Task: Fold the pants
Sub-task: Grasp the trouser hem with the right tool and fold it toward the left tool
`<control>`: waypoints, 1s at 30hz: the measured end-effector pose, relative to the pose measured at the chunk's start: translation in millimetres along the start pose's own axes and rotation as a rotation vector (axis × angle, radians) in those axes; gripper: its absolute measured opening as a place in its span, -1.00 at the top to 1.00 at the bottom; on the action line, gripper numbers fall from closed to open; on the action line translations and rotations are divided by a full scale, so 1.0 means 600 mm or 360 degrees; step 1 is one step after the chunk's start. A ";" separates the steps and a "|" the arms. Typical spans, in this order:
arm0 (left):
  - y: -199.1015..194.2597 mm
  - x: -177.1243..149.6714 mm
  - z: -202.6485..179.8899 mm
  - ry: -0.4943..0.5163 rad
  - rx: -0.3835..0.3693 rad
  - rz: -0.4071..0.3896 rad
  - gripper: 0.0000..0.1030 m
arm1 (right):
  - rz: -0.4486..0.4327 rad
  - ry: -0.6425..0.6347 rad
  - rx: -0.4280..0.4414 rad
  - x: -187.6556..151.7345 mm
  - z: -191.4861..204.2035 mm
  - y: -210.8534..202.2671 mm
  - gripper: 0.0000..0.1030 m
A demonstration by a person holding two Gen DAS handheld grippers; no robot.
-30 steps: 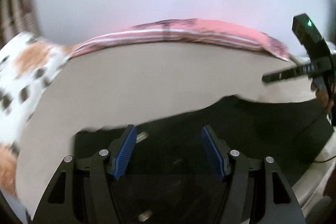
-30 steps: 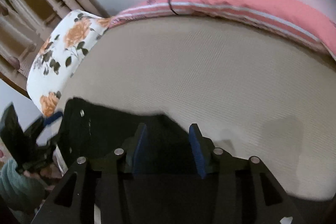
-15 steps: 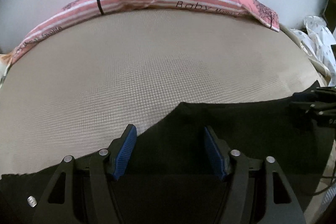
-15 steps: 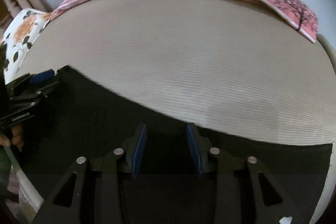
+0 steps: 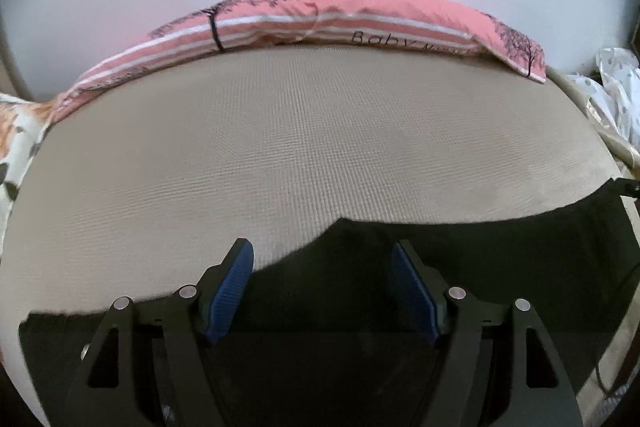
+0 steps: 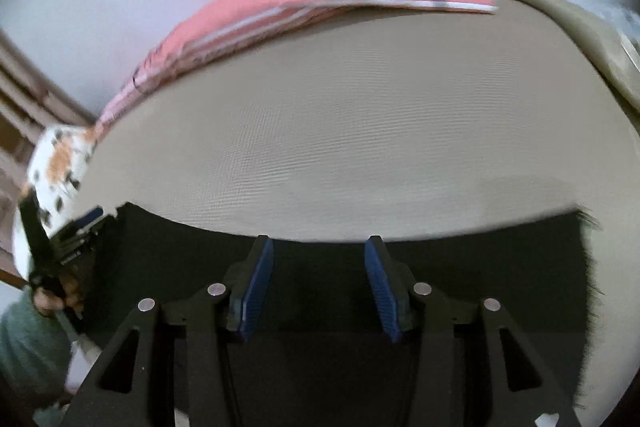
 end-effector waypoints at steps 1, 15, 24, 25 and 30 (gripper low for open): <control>-0.011 -0.006 0.001 -0.0012 -0.0011 -0.0002 -0.40 | 0.0004 0.0057 0.0024 -0.012 -0.030 -0.018 0.11; -0.062 -0.110 -0.045 -0.0081 0.0004 0.0176 -0.40 | 0.0169 0.0382 0.0231 -0.179 -0.260 -0.085 0.09; -0.038 -0.156 -0.069 -0.0116 0.0060 0.0301 -0.40 | 0.0101 0.0252 0.0445 -0.163 -0.226 -0.064 0.22; -0.033 -0.160 -0.069 -0.0109 0.0078 0.0303 -0.40 | 0.0091 0.0253 0.0462 -0.161 -0.225 -0.060 0.34; -0.025 -0.165 -0.070 -0.0063 0.0125 0.0256 -0.44 | 0.0064 0.0316 0.0421 -0.160 -0.217 -0.044 0.82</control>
Point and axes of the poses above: each gripper's, at about its wrist camera, not at the fingertips, and y roughly the way its jaws point, z to its left, x to its top, the point moved 7 cm from there along y, roughly the way its jaws point, and after that the axes turned 12 degrees about -y, right-handed, at the moved point
